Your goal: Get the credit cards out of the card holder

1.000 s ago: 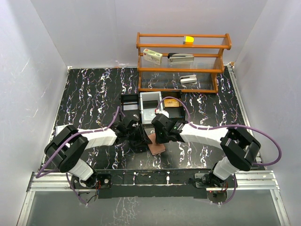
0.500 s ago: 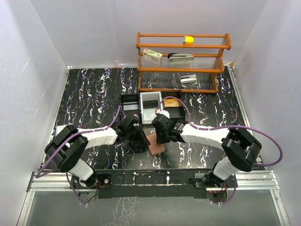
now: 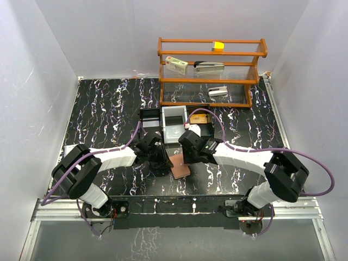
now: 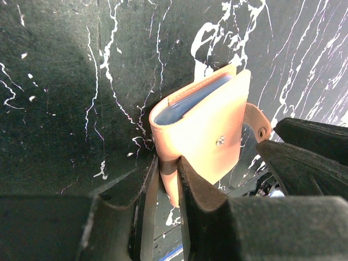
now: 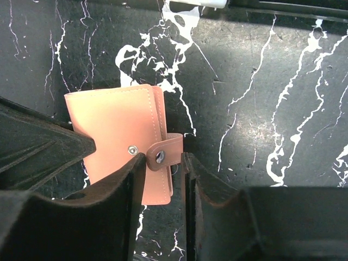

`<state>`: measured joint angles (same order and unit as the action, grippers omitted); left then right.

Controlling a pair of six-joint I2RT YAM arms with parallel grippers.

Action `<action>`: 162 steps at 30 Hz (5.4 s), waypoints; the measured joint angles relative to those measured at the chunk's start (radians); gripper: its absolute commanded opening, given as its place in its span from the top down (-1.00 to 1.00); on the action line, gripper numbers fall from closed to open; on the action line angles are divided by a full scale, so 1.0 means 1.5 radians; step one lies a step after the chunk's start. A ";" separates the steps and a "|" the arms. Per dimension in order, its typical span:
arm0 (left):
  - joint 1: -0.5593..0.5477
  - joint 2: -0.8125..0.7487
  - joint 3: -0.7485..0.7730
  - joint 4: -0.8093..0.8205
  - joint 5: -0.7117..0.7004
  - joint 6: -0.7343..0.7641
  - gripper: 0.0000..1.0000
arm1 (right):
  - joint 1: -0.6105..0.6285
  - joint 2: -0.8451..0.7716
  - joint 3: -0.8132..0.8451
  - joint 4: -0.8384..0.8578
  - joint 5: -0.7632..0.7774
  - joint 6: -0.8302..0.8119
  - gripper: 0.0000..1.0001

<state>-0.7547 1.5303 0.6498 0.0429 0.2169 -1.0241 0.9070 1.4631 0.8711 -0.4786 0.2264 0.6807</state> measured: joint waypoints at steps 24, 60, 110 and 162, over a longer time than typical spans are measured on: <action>0.000 0.000 0.017 -0.035 -0.009 0.027 0.60 | -0.041 0.034 0.024 -0.049 -0.002 -0.036 0.37; 0.000 -0.001 0.032 -0.070 -0.025 0.042 0.33 | -0.077 0.050 -0.003 0.014 -0.149 -0.063 1.00; -0.069 -0.106 0.116 -0.224 -0.190 0.040 0.49 | -0.089 -0.127 -0.125 0.161 -0.230 0.142 1.00; -0.069 -0.210 0.054 -0.331 -0.267 0.072 -0.78 | -0.103 -0.121 -0.086 0.129 -0.301 0.049 1.00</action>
<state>-0.8577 1.2148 0.7311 -0.4541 -0.1829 -0.9157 0.7521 1.2819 0.7414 -0.2844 -0.2256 0.7536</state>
